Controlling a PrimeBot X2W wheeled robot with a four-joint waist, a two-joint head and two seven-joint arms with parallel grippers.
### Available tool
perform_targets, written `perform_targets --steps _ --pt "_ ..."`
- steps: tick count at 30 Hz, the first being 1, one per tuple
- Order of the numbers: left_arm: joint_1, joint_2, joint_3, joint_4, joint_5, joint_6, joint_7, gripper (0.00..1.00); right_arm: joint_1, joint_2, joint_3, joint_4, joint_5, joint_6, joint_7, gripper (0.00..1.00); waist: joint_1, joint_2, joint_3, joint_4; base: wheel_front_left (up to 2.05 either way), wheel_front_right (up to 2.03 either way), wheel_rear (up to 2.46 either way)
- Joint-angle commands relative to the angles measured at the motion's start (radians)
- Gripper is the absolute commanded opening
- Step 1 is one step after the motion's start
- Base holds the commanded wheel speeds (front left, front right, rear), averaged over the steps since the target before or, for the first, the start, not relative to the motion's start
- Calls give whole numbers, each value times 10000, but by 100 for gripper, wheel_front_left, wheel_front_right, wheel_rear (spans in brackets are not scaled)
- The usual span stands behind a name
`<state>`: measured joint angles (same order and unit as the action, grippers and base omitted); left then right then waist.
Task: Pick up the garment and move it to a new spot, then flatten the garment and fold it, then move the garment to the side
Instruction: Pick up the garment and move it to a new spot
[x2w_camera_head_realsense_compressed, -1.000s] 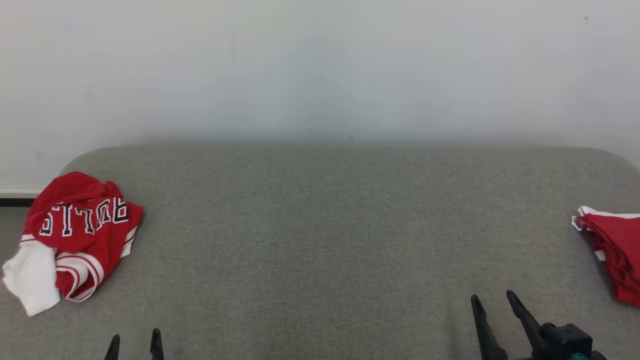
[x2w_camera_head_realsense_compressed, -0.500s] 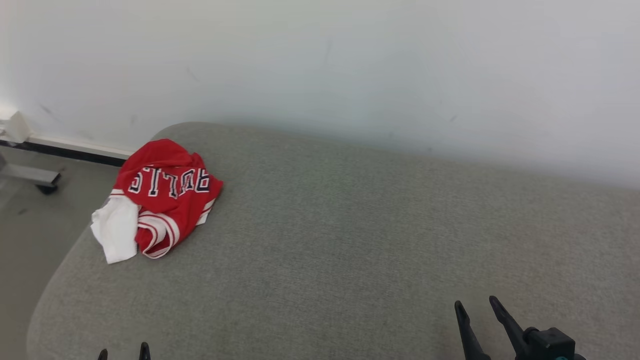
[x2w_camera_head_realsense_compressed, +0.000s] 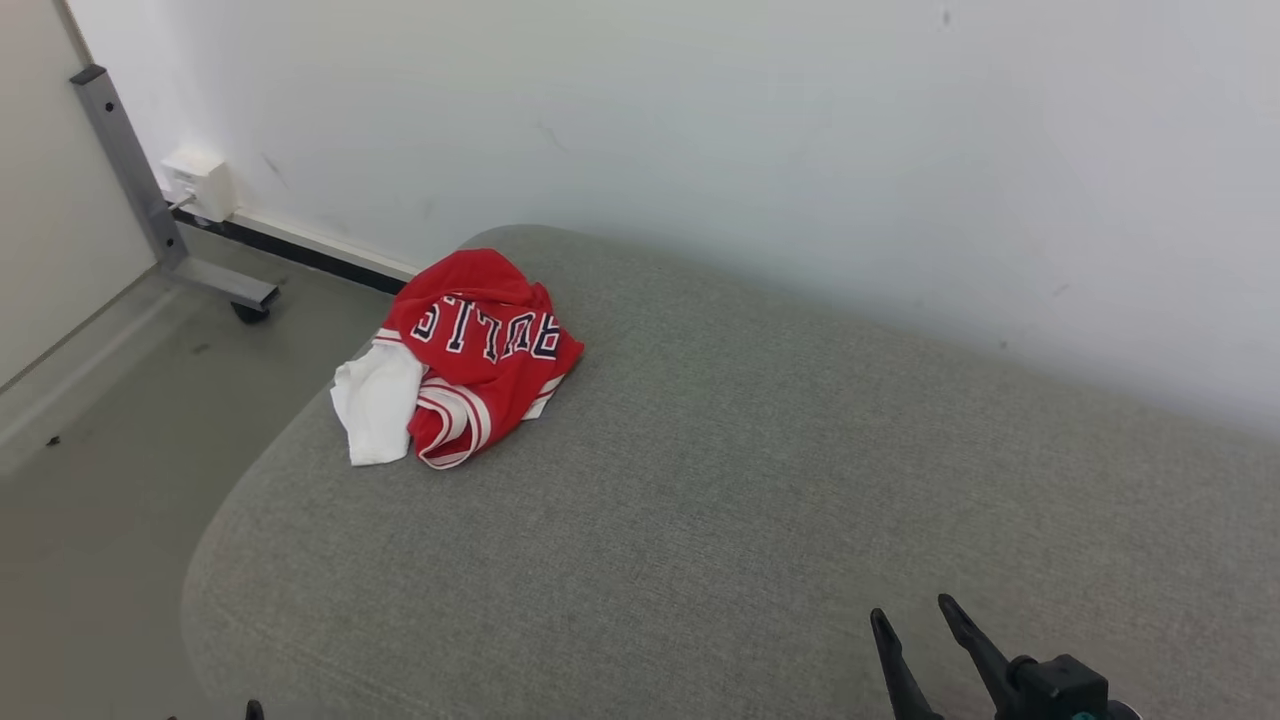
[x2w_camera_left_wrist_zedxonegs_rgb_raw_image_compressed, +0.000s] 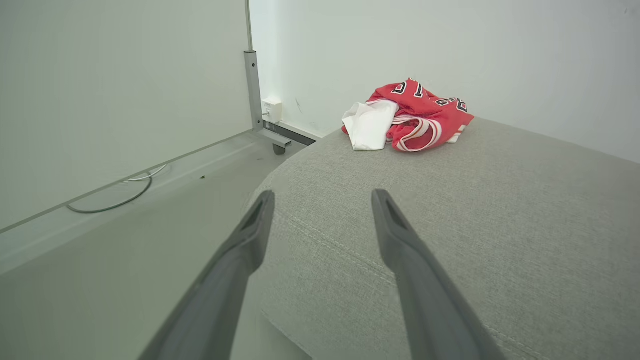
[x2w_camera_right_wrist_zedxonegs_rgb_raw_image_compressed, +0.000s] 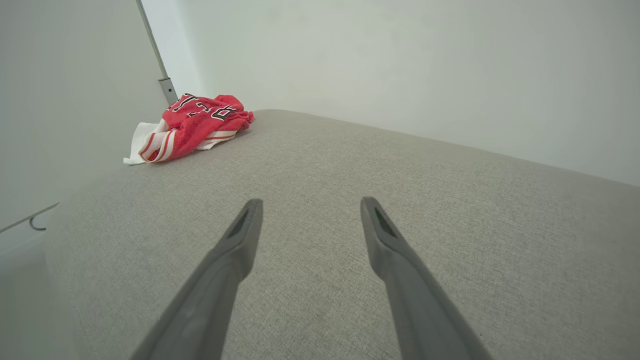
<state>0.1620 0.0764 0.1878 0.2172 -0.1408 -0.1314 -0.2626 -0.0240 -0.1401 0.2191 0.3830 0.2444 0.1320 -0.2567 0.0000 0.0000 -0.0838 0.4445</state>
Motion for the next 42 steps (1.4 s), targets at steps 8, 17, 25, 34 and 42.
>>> perform_targets --steps 8,17,25,34,42 --pt "252 -92 248 -155 -11 14 -29 100 -298 -125 280 188 129 -30 -71 100 0 0 187 373 0 0 0" --pt "-69 29 -116 256 11 13 -29 100 -44 -224 231 158 122 -30 -75 100 0 0 189 336 0 0 0" --pt "-1561 329 -800 1570 -851 13 324 100 -366 -498 319 -188 -14 -30 139 100 0 0 749 -152 0 0 0" --pt "-5047 991 -431 2842 -2321 15 2121 100 -1197 -1166 384 -1409 -302 -30 886 100 0 0 2624 -1515 0 0 0" --pt "-7628 1672 368 2862 -4103 13 3759 100 -1644 -1563 102 -2666 -519 -30 1364 100 0 0 4656 -2533 0 0 0"
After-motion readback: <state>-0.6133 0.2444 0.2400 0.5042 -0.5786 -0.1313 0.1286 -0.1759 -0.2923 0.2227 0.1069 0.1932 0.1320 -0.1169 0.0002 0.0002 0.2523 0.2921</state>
